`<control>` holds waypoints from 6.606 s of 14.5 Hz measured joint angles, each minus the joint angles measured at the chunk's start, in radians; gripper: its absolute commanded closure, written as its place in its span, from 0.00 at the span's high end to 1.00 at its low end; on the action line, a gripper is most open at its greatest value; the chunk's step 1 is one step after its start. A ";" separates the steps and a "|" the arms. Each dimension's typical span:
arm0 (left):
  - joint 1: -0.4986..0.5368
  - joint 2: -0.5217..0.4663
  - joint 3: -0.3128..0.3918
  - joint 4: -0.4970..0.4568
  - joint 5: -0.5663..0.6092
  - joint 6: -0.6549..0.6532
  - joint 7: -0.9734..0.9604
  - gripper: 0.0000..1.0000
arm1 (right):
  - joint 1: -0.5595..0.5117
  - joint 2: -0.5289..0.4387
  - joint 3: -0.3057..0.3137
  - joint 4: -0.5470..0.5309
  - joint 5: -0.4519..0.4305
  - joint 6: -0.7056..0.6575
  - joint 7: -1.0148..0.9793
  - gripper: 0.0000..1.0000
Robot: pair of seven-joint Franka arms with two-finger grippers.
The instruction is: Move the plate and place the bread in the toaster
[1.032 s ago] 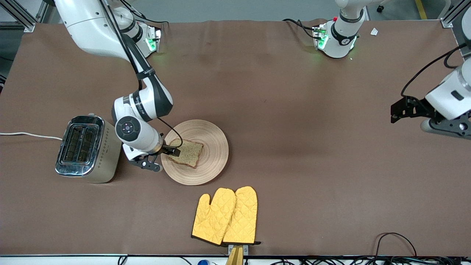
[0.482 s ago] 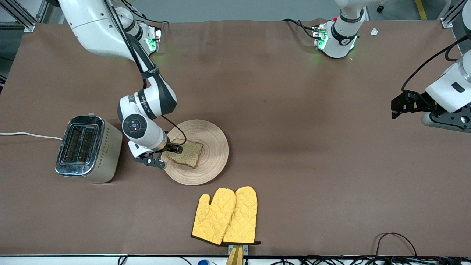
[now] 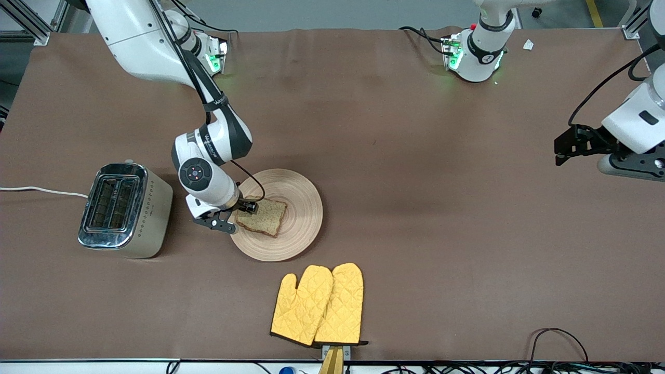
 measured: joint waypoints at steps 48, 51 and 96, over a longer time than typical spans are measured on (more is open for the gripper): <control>-0.024 -0.065 0.040 -0.066 -0.073 0.007 -0.159 1.00 | -0.032 -0.018 -0.029 0.462 -0.960 -1.103 -0.202 0.00; -0.023 -0.065 0.040 -0.067 -0.073 0.007 -0.159 1.00 | -0.037 0.000 -0.029 0.461 -0.962 -1.103 -0.184 0.00; -0.018 -0.065 0.041 -0.069 -0.073 0.009 -0.159 1.00 | -0.377 -0.376 -0.053 0.535 -0.030 -0.928 -0.537 1.00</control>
